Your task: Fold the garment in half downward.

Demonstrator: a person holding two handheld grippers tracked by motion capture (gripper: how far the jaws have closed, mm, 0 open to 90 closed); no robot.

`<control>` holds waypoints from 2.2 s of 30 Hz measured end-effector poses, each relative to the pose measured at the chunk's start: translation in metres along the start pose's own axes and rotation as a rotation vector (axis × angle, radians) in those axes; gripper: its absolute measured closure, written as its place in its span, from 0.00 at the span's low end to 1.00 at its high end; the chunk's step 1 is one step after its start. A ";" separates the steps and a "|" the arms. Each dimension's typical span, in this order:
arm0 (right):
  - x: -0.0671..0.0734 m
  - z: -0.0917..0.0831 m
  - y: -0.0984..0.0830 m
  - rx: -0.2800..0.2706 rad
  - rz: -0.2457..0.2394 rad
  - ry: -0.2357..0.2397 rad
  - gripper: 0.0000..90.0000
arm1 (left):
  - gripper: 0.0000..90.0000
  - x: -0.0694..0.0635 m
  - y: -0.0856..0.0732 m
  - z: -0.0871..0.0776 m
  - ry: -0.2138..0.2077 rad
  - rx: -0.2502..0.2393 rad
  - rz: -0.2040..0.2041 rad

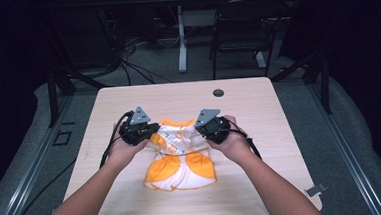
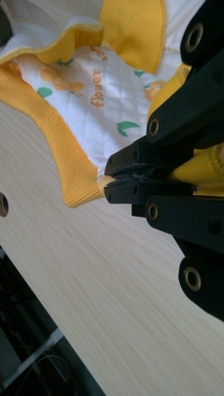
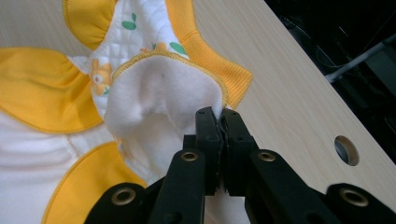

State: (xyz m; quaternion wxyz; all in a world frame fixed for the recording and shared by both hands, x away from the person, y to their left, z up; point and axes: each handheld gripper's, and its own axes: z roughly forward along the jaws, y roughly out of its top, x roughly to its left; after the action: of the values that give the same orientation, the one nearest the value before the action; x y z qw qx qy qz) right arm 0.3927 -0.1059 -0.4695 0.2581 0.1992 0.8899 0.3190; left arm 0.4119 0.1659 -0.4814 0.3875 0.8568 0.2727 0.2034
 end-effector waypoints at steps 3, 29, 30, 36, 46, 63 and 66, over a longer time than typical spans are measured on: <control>0.003 0.001 -0.004 0.024 -0.014 0.009 0.97 | 0.95 -0.004 -0.004 0.001 -0.010 0.006 0.006; 0.036 0.003 -0.033 0.026 -0.002 0.078 0.97 | 0.94 -0.027 -0.036 0.000 -0.080 0.010 -0.006; 0.037 0.002 -0.035 0.019 0.006 0.081 0.97 | 0.94 -0.028 -0.037 0.000 -0.085 0.010 -0.009; 0.045 0.000 -0.043 0.011 0.013 0.105 0.96 | 0.94 -0.035 -0.047 -0.001 -0.104 0.012 -0.006; 0.061 0.000 -0.059 -0.003 0.033 0.132 0.96 | 0.94 -0.049 -0.065 -0.005 -0.142 0.007 -0.013; 0.064 -0.028 -0.062 -0.089 0.132 0.159 0.80 | 0.78 -0.053 -0.064 -0.027 -0.179 -0.041 -0.083; 0.060 -0.033 -0.061 -0.108 0.154 0.158 0.78 | 0.77 -0.050 -0.060 -0.030 -0.178 -0.044 -0.099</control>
State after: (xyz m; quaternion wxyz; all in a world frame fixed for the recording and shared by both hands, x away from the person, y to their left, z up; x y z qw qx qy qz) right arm 0.3148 -0.1333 -0.5086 0.1720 0.2270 0.8712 0.3999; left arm 0.3380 0.1839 -0.5164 0.4383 0.8484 0.2746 0.1133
